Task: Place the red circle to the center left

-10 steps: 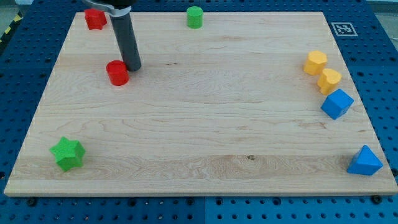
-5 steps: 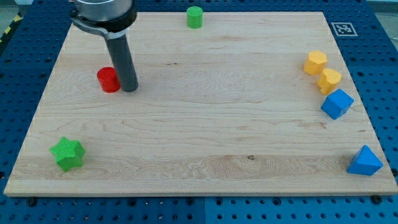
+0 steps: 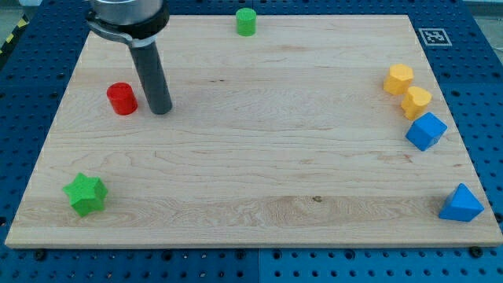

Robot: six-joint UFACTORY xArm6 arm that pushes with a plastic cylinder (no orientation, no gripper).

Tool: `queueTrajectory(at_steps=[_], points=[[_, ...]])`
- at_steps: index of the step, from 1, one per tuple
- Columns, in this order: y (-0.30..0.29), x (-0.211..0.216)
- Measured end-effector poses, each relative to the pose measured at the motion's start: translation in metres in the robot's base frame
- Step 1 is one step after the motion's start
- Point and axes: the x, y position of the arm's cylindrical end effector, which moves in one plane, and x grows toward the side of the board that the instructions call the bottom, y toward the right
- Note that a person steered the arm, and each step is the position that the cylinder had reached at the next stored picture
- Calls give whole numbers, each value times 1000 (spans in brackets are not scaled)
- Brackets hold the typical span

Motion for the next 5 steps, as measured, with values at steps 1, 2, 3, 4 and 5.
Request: queueTrajectory(at_steps=[1,2,3,4,5], points=[[-20,-5],[-42,-15],[-57,-20],[-51,-21],[5,-21]])
